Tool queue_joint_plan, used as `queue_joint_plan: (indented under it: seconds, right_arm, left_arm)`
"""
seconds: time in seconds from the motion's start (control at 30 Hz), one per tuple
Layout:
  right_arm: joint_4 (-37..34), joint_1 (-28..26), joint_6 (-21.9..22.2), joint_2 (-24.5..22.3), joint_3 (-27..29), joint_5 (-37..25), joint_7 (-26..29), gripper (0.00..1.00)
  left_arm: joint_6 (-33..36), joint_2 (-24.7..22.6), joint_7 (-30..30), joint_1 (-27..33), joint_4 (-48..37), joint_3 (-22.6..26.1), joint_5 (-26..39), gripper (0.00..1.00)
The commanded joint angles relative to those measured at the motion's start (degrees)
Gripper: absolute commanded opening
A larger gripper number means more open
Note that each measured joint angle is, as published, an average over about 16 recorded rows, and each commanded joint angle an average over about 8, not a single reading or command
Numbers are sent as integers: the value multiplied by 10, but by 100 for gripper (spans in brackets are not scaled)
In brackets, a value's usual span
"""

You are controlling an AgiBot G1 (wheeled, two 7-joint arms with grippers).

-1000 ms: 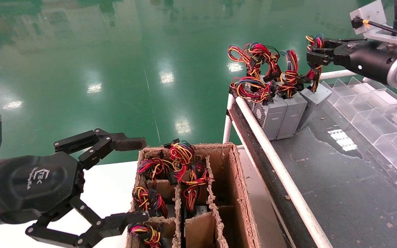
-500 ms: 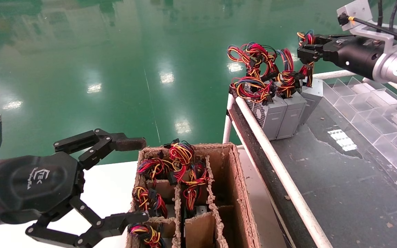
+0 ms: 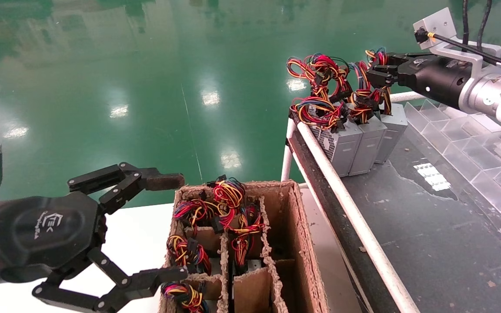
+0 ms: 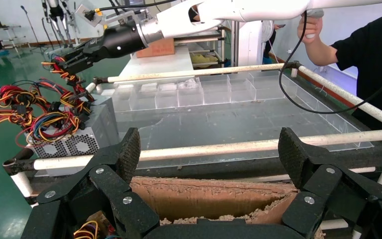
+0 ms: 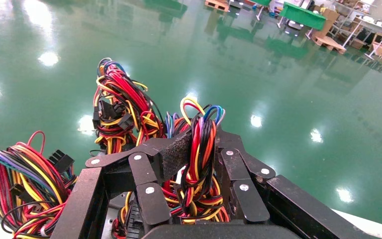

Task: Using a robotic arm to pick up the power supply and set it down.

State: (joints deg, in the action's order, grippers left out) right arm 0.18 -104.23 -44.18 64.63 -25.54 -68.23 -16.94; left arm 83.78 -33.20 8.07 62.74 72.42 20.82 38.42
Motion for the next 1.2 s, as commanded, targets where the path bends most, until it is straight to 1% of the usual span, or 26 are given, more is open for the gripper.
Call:
queue_joint_plan:
  seconds: [0.03,0.07,0.1,0.13,0.87,1.03,1.2]
  right_arm:
    - [0,1,-1,0,0,0,-1,72]
    - [0,1,-1,0,0,0,-2,85]
    - [0,2,-1,0,0,0,-2,94]
    - [0,2,-1,0,0,0,-3,100]
    - [0,-1,9,-21,-2,-3,-17,100]
    - [2,-5,12,-29,4,6,-17,100]
    - [3,-14,4,-39,16,22,-10,100]
  left_arm:
    - [0,0,0,0,0,0,0,100]
    - [0,0,0,0,0,0,0,100]
    - [0,0,0,0,0,0,0,100]
    - [0,0,0,0,0,0,0,100]
    - [0,0,0,0,0,0,0,100]
    - [0,0,0,0,0,0,0,100]
    - [0,0,0,0,0,0,0,100]
